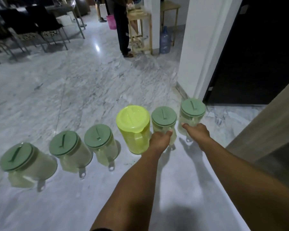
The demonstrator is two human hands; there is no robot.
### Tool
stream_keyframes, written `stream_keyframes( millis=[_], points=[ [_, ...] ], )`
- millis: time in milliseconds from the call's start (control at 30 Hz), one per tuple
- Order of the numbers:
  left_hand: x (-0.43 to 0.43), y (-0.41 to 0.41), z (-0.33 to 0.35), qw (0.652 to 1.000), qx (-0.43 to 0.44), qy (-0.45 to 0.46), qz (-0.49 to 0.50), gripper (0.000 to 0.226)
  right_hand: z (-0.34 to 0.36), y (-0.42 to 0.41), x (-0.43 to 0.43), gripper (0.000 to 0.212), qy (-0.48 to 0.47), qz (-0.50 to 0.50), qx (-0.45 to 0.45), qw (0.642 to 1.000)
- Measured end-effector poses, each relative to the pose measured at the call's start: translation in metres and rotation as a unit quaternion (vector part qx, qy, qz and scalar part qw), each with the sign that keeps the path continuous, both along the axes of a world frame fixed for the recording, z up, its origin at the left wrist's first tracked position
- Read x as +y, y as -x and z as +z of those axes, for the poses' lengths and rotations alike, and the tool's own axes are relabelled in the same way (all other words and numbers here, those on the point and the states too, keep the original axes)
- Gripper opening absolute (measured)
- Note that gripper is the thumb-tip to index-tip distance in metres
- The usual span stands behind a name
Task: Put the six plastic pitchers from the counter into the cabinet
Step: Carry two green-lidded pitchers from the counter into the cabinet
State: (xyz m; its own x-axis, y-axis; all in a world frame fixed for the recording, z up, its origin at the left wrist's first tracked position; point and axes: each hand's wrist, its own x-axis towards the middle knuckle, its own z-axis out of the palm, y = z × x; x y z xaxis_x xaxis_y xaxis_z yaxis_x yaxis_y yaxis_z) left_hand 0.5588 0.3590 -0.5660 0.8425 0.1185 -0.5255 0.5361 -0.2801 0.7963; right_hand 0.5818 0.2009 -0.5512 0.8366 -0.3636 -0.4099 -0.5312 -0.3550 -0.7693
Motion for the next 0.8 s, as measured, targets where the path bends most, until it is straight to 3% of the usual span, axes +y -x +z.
stream_keyframes(
  millis=[133,400,567,800],
  points=[
    [-0.008,-0.006,-0.007,1.0,0.009,0.024,0.015,0.064,-0.009,-0.012,0.002,0.05,-0.001,-0.039,0.012,0.999],
    [-0.019,-0.003,0.008,0.998,0.011,0.056,0.019,0.024,-0.005,0.003,-0.003,0.028,-0.011,-0.067,-0.028,0.997],
    [-0.014,0.014,0.052,0.995,0.015,0.097,0.017,0.029,0.024,0.044,-0.007,0.029,0.104,-0.024,-0.073,0.992],
    [-0.008,0.08,0.134,0.987,-0.036,0.126,-0.095,0.032,0.111,0.146,-0.014,0.02,0.308,0.0,-0.165,0.937]
  ],
)
